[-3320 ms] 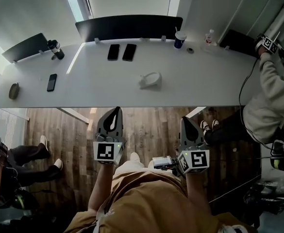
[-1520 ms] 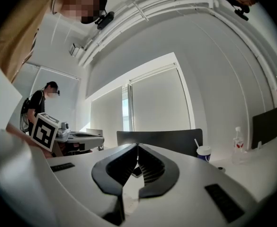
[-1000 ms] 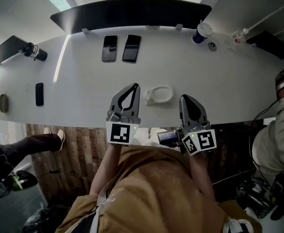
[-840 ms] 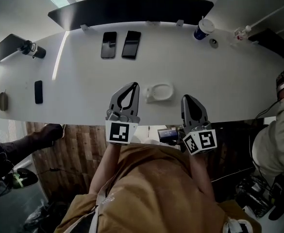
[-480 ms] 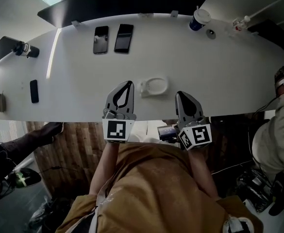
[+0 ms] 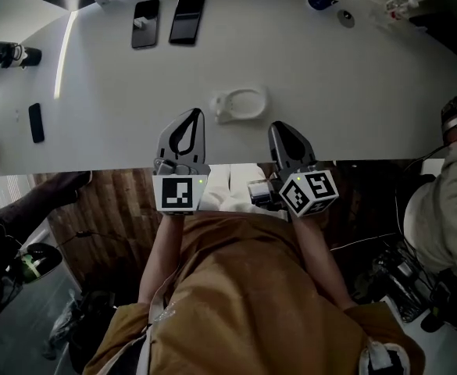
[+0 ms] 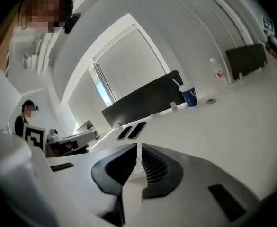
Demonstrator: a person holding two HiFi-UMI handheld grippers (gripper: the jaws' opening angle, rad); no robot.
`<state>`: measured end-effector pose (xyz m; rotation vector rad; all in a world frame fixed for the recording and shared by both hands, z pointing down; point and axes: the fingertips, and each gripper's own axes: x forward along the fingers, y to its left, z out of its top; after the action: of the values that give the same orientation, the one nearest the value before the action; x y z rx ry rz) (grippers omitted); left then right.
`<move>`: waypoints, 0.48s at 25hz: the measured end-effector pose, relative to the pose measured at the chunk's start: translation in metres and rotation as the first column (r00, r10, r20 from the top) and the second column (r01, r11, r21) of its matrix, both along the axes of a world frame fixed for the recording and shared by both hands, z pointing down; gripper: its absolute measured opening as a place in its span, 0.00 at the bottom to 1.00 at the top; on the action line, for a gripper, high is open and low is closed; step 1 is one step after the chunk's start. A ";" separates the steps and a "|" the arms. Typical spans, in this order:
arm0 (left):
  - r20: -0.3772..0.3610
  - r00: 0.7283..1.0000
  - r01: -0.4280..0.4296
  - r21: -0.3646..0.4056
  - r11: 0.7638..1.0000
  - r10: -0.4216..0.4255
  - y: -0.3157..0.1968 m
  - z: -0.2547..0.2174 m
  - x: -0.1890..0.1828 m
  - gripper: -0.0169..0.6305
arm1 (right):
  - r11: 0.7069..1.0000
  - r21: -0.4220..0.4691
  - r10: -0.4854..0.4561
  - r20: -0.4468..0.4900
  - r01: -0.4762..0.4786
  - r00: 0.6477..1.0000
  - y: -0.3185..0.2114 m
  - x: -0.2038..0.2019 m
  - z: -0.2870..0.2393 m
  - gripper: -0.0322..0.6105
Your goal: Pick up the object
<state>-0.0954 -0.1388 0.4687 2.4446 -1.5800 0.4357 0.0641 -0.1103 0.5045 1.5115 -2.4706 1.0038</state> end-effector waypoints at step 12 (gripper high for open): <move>-0.020 1.000 -0.001 -0.013 1.000 0.001 -0.002 0.008 0.004 0.04 | 0.977 -0.202 -0.039 0.150 0.070 0.988 0.015 -0.028 0.050 0.17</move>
<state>-0.0917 -0.1412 0.4764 2.4325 -1.5633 0.4192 0.0364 -0.0948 0.5543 1.3444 -2.3939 1.3581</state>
